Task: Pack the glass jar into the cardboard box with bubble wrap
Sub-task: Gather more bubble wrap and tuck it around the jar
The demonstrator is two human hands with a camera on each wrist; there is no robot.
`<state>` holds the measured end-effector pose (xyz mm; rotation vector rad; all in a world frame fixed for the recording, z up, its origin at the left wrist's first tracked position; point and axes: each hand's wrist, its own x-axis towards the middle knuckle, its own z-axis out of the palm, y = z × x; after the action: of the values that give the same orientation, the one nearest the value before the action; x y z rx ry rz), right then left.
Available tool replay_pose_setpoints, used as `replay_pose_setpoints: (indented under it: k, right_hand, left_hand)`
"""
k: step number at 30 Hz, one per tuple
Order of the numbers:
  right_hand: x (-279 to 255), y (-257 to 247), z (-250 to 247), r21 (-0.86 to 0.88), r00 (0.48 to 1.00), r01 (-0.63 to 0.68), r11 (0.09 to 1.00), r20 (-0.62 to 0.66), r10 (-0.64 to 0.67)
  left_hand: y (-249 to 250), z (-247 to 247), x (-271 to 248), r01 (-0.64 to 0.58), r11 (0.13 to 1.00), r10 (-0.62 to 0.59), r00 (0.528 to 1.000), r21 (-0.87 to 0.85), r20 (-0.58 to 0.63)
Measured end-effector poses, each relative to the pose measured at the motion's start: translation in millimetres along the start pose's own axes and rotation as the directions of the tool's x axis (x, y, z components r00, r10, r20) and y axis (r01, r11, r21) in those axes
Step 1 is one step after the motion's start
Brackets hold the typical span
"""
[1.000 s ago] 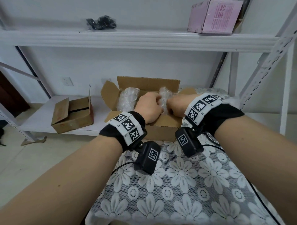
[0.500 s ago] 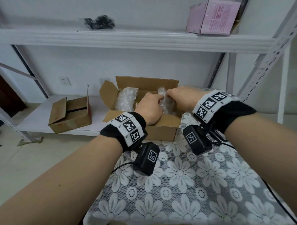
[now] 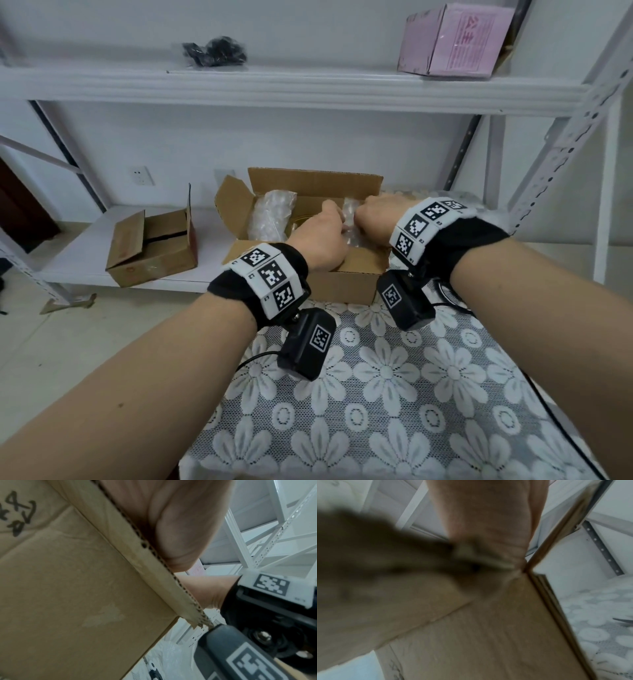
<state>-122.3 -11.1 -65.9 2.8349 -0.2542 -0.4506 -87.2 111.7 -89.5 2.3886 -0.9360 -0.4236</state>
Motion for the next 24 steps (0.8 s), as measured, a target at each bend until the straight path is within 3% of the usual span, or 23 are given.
replay_pose_setpoints:
  k: [3, 5, 7, 9, 11, 15, 21, 24]
  right_hand:
    - [-4, 10, -6, 0.341, 0.987, 0.003, 0.94, -0.152, 0.052]
    - [-7, 16, -13, 0.458, 0.955, 0.06, 0.887, -0.286, 0.084]
    - [-9, 14, -16, 0.438, 0.965, 0.112, 0.892, -0.261, 0.007]
    - [-11, 8, -16, 0.353, 0.99, 0.101, 0.93, -0.125, -0.06]
    - [-10, 7, -13, 0.299, 0.997, 0.076, 0.951, -0.034, -0.068]
    - [0, 7, -4, 0.252, 0.996, 0.079, 0.964, 0.013, -0.085]
    - [4, 4, 9, 0.213, 0.994, 0.109, 0.971, -0.006, -0.111]
    - [0, 8, 14, 0.299, 0.987, 0.137, 0.944, -0.119, -0.106]
  left_hand:
    - [0, -1, 0, 0.017, 0.999, -0.019, 0.998, 0.029, 0.061]
    - [0, 1, 0, 0.017, 0.997, -0.023, 0.997, 0.072, 0.069]
    - [1, 3, 0, 0.006, 0.995, -0.014, 0.997, 0.096, 0.08]
    - [1, 2, -1, -0.01, 0.996, 0.001, 0.995, 0.09, 0.098]
    - [-2, -1, -3, -0.037, 0.997, 0.03, 0.994, 0.062, 0.105]
    - [-8, -7, -11, -0.124, 0.986, 0.114, 0.989, 0.108, 0.095]
    - [-6, -10, -14, -0.176, 0.966, 0.145, 0.976, 0.19, 0.163]
    - [-2, -11, -15, -0.172, 0.961, 0.126, 0.969, 0.217, 0.211]
